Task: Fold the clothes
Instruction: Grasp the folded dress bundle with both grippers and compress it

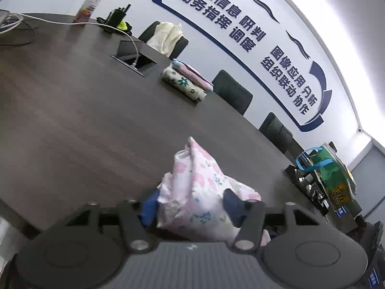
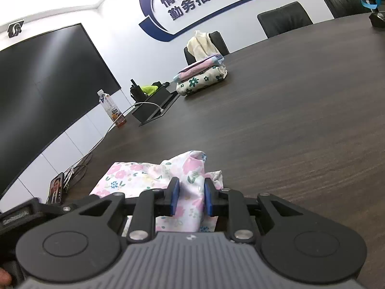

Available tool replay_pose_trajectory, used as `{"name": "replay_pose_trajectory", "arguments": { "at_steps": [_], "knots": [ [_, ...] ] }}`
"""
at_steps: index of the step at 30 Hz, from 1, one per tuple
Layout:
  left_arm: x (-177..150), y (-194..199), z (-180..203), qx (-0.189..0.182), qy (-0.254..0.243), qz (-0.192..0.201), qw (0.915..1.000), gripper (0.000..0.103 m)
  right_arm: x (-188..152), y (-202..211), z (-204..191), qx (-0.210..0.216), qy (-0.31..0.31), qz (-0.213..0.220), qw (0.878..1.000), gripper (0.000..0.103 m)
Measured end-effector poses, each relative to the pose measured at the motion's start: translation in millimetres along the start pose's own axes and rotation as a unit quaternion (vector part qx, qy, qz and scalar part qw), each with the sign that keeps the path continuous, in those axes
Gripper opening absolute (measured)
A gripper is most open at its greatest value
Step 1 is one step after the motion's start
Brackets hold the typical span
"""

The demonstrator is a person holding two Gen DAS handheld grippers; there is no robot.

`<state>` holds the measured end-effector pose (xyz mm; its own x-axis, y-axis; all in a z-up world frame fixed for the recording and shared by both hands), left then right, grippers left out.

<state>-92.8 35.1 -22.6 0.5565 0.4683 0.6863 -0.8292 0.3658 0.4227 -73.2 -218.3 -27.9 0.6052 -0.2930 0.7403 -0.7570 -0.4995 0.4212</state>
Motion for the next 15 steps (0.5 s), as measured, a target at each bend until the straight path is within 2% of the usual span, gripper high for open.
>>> {"name": "replay_pose_trajectory", "arguments": {
  "at_steps": [1, 2, 3, 5, 7, 9, 11, 15],
  "knots": [
    [1, -1, 3, -0.002, -0.007, 0.004, 1.0000, 0.054, 0, 0, 0, 0.001, -0.001, 0.000, 1.000, 0.021],
    [2, -2, 8, -0.004, -0.020, 0.005, 0.9998, 0.048, 0, 0, 1, 0.002, -0.001, 0.000, 1.000, 0.021],
    [3, -4, 12, -0.005, -0.035, 0.005, 0.9994, 0.036, 0, 0, 2, 0.003, -0.002, -0.001, 1.000, 0.021],
    [2, -10, 17, -0.003, -0.056, -0.007, 0.9984, 0.023, 0, 0, 3, 0.004, -0.003, -0.002, 1.000, 0.021],
    [2, -14, 15, -0.002, -0.048, -0.013, 0.9988, 0.022, 0, 0, 3, 0.003, -0.003, -0.002, 1.000, 0.021],
    [1, -17, 10, -0.004, -0.031, -0.019, 0.9993, 0.016, 1, 0, 4, 0.007, -0.010, -0.001, 1.000, 0.021],
    [0, -19, 4, -0.006, -0.020, -0.027, 0.9994, 0.012, 1, 0, 5, 0.011, -0.017, 0.000, 1.000, 0.025],
    [-1, -23, -9, -0.033, 0.025, -0.050, 0.9979, 0.010, 3, -3, 4, 0.004, -0.015, 0.000, 1.000, 0.025]
  ]
}}
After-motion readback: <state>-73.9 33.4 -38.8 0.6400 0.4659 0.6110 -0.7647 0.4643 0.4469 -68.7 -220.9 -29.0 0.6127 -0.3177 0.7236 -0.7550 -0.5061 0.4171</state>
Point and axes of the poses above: each gripper's, at about its wrist camera, not at the fingertips, and y roughly against the way its jaws point, z to its right, x to its top, the point moved 5 cm from there along -y, roughly the way its jaws point, and after that the axes turned 1 degree about -y, right-handed, at the moved point
